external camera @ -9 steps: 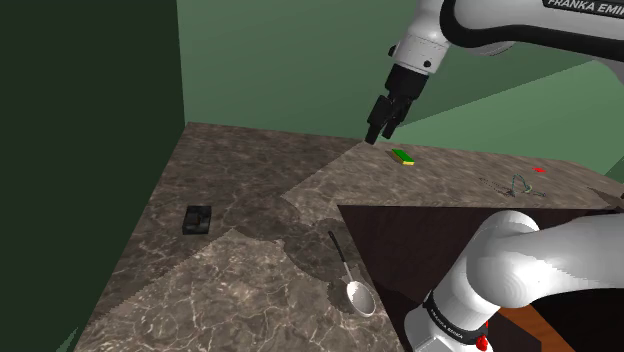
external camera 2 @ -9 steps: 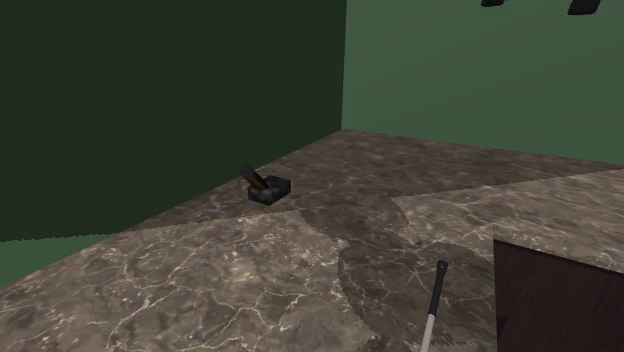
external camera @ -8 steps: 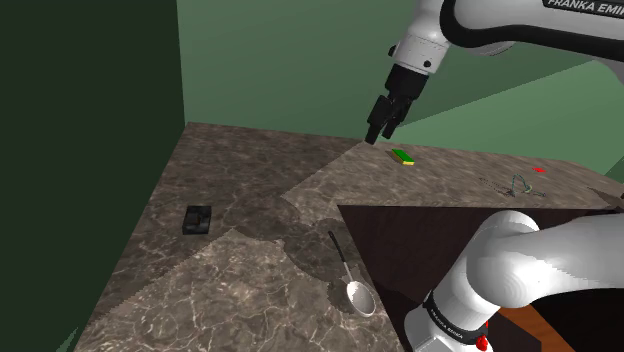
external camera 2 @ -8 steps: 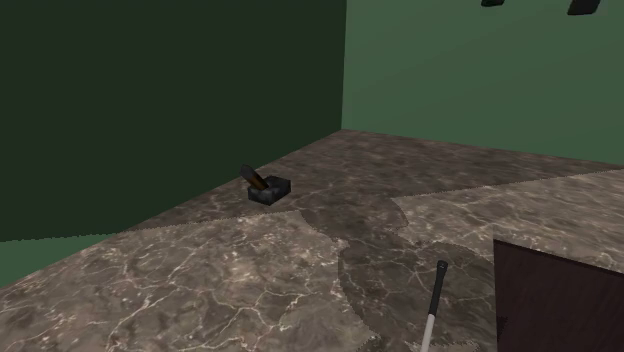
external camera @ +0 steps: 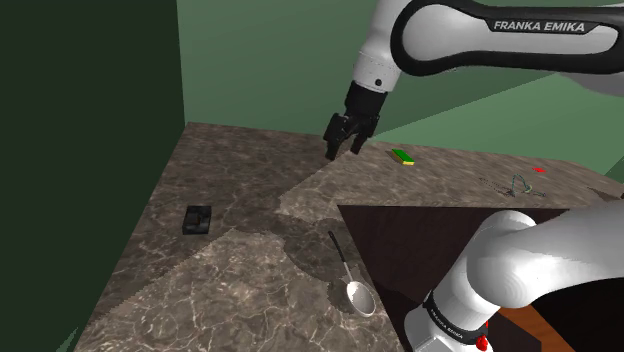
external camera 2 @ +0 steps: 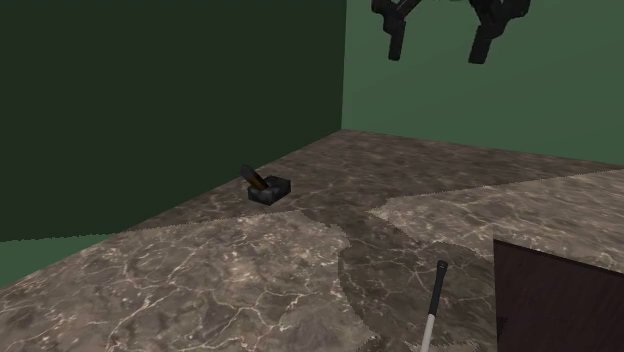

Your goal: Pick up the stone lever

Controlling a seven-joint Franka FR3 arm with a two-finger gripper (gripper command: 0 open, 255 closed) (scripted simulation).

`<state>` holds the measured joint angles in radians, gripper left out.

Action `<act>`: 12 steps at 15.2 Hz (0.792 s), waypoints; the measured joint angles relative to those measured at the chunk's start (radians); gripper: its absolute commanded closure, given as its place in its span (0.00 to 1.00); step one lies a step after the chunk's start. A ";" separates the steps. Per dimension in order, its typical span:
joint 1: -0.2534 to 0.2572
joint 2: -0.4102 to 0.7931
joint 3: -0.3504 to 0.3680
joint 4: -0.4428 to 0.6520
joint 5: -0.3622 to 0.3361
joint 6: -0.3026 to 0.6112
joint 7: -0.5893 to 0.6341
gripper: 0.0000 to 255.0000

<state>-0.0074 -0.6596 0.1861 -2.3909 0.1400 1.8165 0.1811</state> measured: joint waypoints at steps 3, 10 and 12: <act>-0.003 0.082 0.072 0.025 0.012 0.061 0.101 0.00; -0.028 0.309 0.228 0.113 -0.022 0.200 0.344 0.00; -0.037 0.384 0.271 0.150 -0.051 0.232 0.423 0.00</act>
<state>-0.0447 -0.2752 0.4566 -2.2406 0.0886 2.0482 0.6038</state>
